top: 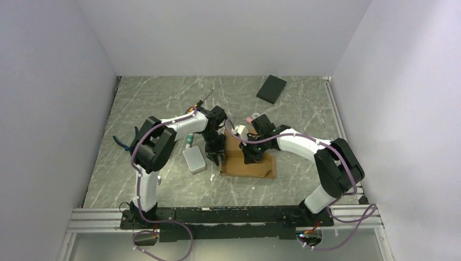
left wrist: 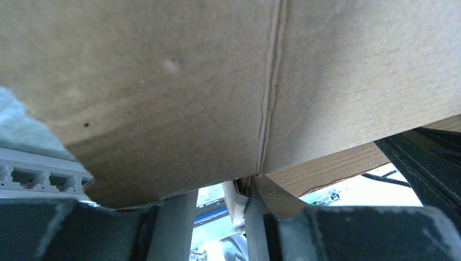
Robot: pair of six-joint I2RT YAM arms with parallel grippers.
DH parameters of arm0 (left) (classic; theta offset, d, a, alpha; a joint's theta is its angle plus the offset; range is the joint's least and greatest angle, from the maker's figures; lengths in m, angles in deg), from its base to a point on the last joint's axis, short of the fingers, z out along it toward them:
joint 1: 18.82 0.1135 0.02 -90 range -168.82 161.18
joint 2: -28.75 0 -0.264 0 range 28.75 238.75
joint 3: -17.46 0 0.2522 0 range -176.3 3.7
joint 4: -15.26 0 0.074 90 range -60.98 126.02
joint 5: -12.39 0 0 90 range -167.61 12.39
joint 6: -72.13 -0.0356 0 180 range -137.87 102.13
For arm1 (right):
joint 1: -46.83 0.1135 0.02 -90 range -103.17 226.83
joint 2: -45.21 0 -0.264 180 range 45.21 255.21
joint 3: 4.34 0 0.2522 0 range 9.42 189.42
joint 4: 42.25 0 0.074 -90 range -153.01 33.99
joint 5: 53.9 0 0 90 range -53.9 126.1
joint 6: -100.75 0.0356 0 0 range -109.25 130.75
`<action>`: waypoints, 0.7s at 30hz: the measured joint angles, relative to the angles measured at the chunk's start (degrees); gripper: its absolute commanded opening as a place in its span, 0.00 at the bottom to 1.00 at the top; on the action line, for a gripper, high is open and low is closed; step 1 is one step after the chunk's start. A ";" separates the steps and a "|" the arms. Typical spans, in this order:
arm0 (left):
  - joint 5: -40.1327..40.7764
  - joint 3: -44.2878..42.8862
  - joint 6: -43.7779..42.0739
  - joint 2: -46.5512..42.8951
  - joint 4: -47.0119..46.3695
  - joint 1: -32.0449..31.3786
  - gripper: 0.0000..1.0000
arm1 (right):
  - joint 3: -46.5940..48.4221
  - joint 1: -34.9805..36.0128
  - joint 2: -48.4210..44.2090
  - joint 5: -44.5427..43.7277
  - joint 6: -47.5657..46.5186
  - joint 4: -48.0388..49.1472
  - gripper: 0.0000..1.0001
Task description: Fold the paper box
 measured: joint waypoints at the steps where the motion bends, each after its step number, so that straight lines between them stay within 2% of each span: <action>1: 0.00 0.15 0.24 -0.02 -0.17 -0.04 0.39 | 0.02 0.00 0.00 0.00 0.09 0.00 0.01; 3: 0.04 0.44 0.70 -0.04 -0.57 -0.22 0.32 | 0.02 0.00 0.00 0.00 0.31 0.00 0.01; 5: 0.24 0.63 1.27 -0.04 -0.90 -0.55 0.12 | 0.02 0.00 0.00 0.04 0.35 0.00 0.01; 7: 1.03 0.74 1.86 -0.04 -1.29 -1.14 0.03 | 0.02 0.00 -0.07 0.11 0.35 -0.02 0.01; 12: 3.80 2.29 3.93 -1.84 -2.19 -1.99 0.00 | 0.70 -0.04 -3.02 2.36 -0.52 -2.19 0.08; 15: 7.39 3.19 4.96 -3.87 -2.60 -2.25 0.00 | 2.45 -1.09 -8.09 6.36 -2.56 -4.85 0.21; 17: 10.29 3.19 5.88 -5.03 -2.99 -2.34 0.00 | 3.48 -3.61 -12.70 9.66 -3.56 -5.92 0.34; 19: 13.46 3.19 6.88 -5.99 -3.67 -2.34 0.00 | 3.85 -9.66 -18.97 14.05 -3.87 -5.75 0.46; 21: 16.00 3.10 7.32 -6.27 -4.22 -2.34 0.00 | 3.58 -15.43 -23.87 15.78 -1.95 -4.31 0.49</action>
